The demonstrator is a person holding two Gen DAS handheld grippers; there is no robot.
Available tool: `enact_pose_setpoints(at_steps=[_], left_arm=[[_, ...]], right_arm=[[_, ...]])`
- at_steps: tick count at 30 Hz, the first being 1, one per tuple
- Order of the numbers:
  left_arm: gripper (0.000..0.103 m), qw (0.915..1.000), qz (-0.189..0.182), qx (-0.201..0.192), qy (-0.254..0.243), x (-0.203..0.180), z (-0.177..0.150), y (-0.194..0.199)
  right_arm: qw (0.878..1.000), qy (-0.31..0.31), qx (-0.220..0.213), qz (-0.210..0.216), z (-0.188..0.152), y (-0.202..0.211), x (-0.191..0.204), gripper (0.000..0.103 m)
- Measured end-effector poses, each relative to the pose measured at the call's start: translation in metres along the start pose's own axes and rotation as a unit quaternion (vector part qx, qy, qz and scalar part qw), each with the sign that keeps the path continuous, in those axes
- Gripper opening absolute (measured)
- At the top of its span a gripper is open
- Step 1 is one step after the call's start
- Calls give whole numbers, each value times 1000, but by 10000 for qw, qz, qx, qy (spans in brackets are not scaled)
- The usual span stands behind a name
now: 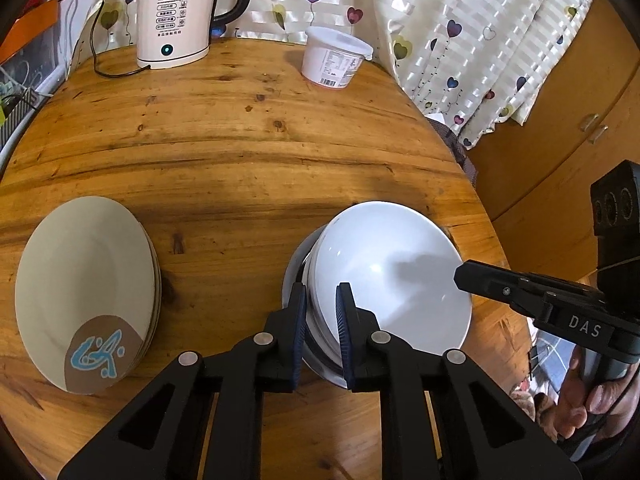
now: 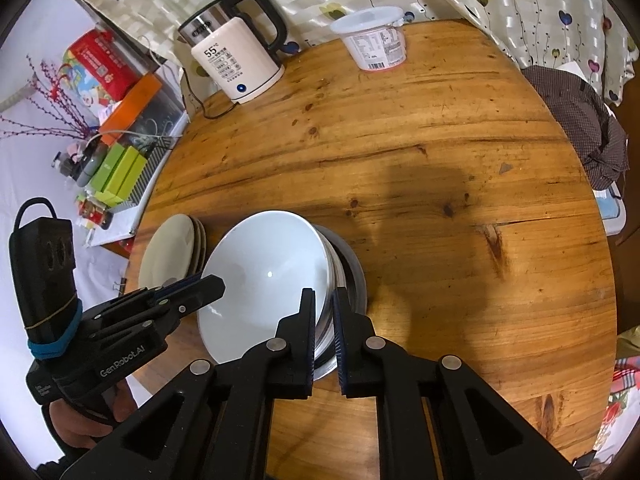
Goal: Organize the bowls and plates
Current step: 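Grasp the rim of the whole bowl stack with both grippers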
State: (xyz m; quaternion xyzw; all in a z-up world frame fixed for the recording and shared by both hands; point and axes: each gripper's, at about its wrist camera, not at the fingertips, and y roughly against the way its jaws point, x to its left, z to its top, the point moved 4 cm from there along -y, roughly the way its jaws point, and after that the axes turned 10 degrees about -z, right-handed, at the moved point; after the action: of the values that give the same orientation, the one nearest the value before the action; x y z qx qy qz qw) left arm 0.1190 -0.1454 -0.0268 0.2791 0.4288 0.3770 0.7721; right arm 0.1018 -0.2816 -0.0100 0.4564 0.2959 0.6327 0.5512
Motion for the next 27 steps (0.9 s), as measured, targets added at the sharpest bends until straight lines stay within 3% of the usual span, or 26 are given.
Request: enact_pose_setpoints(at_steps=[9,15,27], left_arm=[[16,9999,-103,-14,69,2,0,1],[16,9995,-188,-240,20,1,-2,10],[16,9975,48,-696,-135,-6,-10,29]], right_arm=[[9999,-95,-5,110,-1,0,-3,10],[9996,-167,-188,117,-3,8,-9,13],[9984,-116,-428,340,-16,24,-13,26]])
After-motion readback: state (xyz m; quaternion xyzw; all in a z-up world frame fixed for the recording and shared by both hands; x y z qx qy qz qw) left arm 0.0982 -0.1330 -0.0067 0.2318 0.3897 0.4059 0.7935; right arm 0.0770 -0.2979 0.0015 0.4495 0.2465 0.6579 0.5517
